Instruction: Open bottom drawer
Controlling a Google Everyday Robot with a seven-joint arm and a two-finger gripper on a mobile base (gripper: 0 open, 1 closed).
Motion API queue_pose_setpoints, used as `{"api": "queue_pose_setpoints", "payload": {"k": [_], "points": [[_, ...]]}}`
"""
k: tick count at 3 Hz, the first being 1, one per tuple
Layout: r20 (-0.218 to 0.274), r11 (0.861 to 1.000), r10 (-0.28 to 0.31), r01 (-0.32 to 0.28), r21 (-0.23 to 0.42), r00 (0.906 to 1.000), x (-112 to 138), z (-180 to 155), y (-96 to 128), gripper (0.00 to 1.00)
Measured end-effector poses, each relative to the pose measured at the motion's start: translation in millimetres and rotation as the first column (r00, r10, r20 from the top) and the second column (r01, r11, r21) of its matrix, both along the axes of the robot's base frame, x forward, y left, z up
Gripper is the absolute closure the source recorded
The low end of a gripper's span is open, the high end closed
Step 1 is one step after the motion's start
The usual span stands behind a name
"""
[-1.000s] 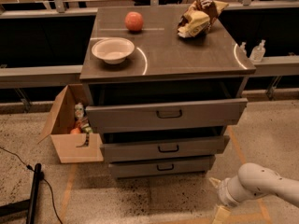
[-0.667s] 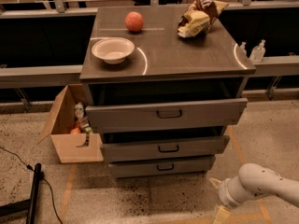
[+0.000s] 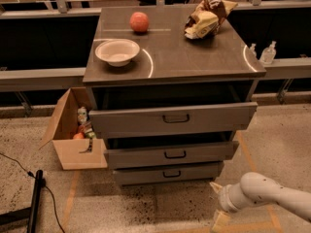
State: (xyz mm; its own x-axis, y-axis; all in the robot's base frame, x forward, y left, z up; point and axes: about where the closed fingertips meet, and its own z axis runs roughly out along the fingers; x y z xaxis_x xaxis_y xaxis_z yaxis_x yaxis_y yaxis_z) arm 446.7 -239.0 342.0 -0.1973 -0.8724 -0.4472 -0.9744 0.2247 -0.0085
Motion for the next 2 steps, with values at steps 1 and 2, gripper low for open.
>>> {"api": "queue_pose_setpoints", "payload": {"k": [1, 2], "points": [[0.047, 0.997, 0.066, -0.068, 0.027, 0.9967, 27.6, -25.7, 9.6, 0.00], [0.090, 0.989, 0.134, -0.138, 0.045, 0.9869, 50.6, -48.9, 17.0, 0.00]]}}
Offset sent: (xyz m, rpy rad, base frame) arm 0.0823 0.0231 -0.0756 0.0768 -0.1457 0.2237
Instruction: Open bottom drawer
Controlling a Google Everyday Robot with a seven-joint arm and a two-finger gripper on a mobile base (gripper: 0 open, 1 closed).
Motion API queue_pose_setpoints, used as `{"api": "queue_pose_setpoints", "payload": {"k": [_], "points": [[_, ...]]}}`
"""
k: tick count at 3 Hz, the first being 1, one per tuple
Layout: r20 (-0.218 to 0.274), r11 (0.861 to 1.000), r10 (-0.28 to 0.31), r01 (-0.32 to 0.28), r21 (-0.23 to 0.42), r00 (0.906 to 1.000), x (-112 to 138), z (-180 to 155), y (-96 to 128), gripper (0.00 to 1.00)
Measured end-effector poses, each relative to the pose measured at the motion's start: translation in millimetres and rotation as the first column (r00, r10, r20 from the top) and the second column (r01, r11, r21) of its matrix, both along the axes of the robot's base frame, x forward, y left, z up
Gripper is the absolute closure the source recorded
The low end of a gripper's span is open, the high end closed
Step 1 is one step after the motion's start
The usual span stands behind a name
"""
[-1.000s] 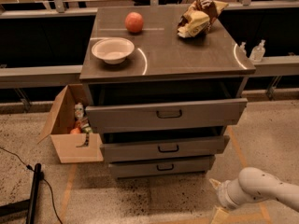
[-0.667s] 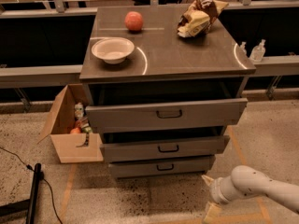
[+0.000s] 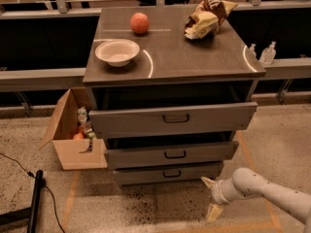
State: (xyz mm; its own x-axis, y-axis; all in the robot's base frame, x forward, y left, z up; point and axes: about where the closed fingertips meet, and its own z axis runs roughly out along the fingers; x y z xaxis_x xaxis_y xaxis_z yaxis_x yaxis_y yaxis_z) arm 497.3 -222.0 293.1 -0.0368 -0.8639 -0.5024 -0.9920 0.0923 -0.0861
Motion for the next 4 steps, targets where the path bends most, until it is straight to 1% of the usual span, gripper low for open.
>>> {"api": "queue_pose_setpoints", "payload": {"k": [1, 2, 3, 4], "points": [[0.047, 0.998, 0.059, -0.059, 0.008, 0.9972, 18.5, -21.7, 10.8, 0.00], [0.092, 0.998, 0.064, -0.065, 0.008, 0.9937, 32.5, -43.0, 16.1, 0.00], [0.143, 0.999, 0.041, -0.041, -0.005, 0.9889, 49.9, -58.4, 21.0, 0.00], [0.190, 1.000, 0.011, -0.005, -0.028, 0.9817, 76.0, -72.9, 23.5, 0.00]]}}
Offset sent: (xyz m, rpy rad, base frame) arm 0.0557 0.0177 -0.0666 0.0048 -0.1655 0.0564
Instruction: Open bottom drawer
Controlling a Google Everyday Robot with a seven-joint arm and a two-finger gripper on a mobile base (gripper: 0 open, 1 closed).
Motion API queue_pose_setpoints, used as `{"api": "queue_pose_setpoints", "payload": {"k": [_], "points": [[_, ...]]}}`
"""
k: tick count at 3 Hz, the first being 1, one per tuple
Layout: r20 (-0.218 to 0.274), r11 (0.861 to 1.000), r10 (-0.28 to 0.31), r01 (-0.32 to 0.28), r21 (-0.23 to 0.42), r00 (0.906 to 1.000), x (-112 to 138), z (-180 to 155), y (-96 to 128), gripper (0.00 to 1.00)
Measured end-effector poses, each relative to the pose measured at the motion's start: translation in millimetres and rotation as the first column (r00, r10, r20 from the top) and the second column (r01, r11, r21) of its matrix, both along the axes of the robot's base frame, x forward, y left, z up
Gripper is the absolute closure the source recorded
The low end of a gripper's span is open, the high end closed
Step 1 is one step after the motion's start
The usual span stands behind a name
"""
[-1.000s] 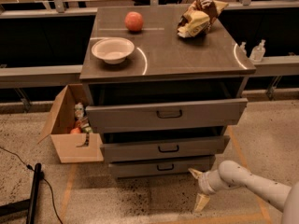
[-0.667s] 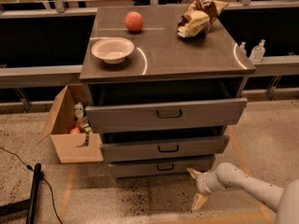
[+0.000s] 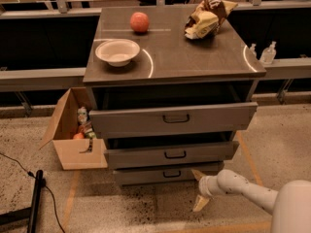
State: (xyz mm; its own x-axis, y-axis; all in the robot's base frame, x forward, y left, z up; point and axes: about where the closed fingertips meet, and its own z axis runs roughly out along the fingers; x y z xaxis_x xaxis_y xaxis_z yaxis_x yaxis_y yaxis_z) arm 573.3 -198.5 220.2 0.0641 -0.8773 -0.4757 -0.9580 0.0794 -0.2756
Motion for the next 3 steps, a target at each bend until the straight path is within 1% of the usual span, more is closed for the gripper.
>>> {"api": "queue_pose_setpoints", "payload": {"k": [1, 3], "points": [[0.023, 1.000, -0.014, 0.014, -0.011, 0.9996, 16.9, -4.8, 0.2, 0.00], [0.049, 1.000, -0.013, 0.014, -0.019, 0.9987, 52.8, -10.2, 7.3, 0.00]]}}
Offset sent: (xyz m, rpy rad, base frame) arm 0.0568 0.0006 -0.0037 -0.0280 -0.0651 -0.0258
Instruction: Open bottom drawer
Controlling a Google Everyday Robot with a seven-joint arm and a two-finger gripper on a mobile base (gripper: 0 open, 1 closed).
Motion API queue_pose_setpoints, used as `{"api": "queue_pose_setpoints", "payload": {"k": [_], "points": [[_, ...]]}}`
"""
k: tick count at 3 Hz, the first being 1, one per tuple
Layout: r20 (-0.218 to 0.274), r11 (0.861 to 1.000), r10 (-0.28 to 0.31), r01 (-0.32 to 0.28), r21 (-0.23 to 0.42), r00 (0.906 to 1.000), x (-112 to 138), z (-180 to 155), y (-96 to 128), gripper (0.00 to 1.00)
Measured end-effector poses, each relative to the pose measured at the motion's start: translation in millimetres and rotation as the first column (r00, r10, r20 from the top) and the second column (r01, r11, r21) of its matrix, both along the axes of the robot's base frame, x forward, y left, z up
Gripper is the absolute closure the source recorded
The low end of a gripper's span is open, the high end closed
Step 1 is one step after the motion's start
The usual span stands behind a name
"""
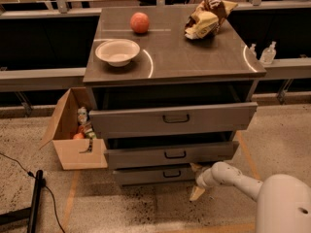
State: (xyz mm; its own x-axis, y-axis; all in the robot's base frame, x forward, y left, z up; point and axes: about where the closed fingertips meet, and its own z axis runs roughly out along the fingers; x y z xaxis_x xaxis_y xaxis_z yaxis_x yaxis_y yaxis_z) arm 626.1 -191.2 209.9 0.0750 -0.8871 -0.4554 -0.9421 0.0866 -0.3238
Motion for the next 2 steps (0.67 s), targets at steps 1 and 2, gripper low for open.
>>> {"api": "queue_pose_setpoints", "payload": {"k": [1, 2], "points": [[0.008, 1.000, 0.011, -0.011, -0.009, 0.9999, 12.6, -2.2, 5.8, 0.00], [-0.004, 1.000, 0.016, -0.016, -0.018, 0.9999, 21.7, -10.9, 10.1, 0.00]]}}
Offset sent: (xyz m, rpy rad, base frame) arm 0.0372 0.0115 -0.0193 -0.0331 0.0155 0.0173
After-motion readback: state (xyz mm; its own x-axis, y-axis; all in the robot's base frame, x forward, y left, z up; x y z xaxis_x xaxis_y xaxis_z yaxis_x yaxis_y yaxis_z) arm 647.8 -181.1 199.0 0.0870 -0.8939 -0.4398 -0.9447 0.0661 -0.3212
